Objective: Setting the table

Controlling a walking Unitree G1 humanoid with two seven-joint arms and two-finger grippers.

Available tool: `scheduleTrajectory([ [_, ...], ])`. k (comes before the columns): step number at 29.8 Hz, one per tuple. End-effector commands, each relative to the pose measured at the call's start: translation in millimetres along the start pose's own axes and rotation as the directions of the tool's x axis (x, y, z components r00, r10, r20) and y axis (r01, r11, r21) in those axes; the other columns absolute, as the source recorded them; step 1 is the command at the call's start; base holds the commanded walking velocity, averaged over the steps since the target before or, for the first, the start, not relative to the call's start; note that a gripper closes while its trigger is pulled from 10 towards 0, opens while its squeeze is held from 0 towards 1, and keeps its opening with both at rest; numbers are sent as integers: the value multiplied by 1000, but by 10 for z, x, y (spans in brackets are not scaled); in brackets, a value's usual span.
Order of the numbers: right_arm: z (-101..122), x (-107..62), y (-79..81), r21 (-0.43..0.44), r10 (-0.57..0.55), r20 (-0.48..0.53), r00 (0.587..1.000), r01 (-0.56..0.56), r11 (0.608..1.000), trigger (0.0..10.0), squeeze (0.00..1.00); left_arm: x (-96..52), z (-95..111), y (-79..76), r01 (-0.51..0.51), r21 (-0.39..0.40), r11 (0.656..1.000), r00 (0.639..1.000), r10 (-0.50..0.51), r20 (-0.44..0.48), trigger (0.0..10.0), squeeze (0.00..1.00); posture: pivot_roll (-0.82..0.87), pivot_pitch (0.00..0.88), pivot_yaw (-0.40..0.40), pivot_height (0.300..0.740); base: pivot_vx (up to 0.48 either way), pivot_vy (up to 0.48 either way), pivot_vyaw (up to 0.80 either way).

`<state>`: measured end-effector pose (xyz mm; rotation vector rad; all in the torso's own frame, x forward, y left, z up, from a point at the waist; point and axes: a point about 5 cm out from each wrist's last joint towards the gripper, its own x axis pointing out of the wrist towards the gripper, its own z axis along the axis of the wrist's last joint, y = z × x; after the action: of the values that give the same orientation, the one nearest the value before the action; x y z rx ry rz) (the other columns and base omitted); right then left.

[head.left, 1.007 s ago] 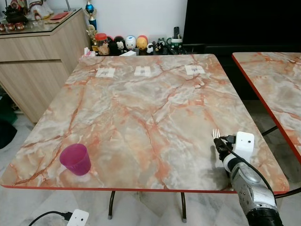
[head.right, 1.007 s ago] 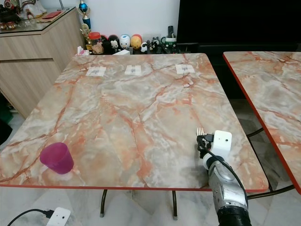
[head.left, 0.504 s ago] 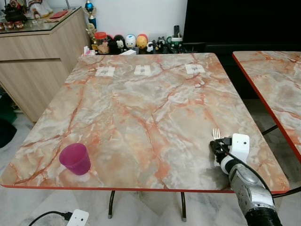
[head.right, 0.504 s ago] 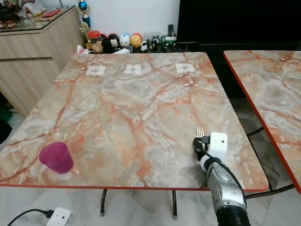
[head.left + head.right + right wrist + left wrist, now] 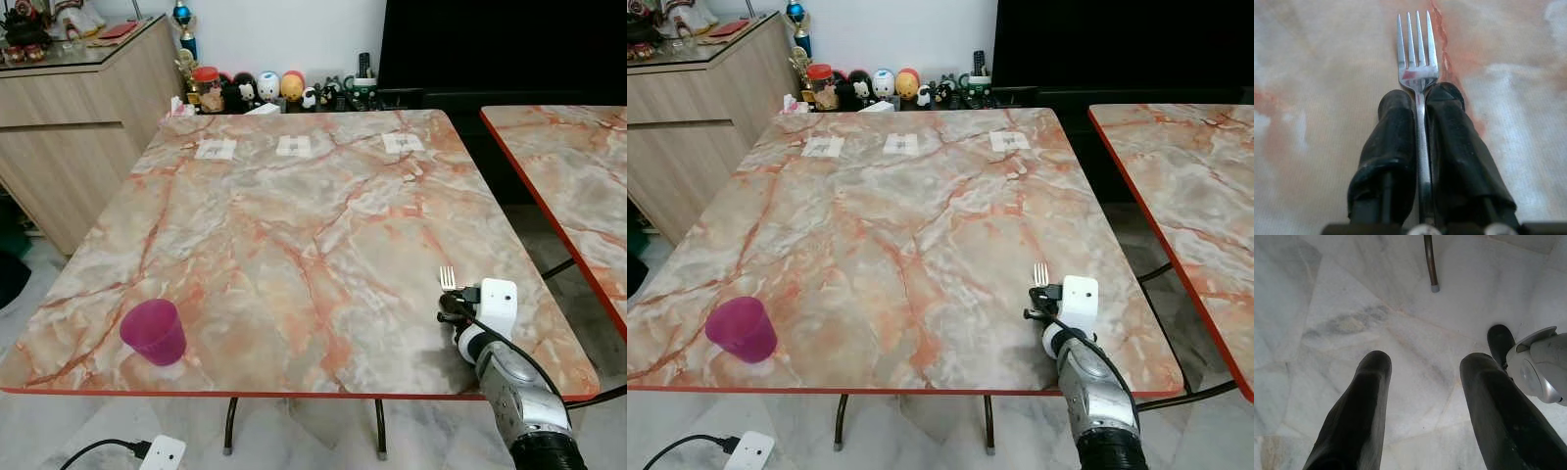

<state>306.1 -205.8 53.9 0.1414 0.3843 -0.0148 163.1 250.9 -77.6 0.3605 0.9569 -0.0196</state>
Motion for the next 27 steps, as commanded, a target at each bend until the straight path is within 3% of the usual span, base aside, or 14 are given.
scheduleTrajectory([
  [1,-141,-2,53,-4,21,-66,998,-21,1000,0,0,-10,-41,14,5,8,1000,1000,-5,-16,10000,0,61,5,26,740,0,0,0],
  [17,-163,-7,54,-43,1,-60,998,-3,999,0,0,-5,-22,2,11,8,1000,1000,-11,-10,10000,0,63,4,25,740,0,0,0],
  [22,25,-29,12,-34,-60,104,993,64,997,0,0,-3,-16,-7,12,7,1000,1000,-12,-8,10000,0,63,4,23,740,0,0,0],
  [24,126,-60,-18,-70,-94,179,979,108,992,10000,0,-3,-16,-9,12,5,1000,1000,-12,-7,10000,0,62,4,22,740,0,0,0],
  [27,237,-110,23,-22,-81,263,962,89,996,10000,0,-3,-19,-12,12,7,1000,1000,-12,-9,10000,0,58,5,22,740,0,0,0],
])
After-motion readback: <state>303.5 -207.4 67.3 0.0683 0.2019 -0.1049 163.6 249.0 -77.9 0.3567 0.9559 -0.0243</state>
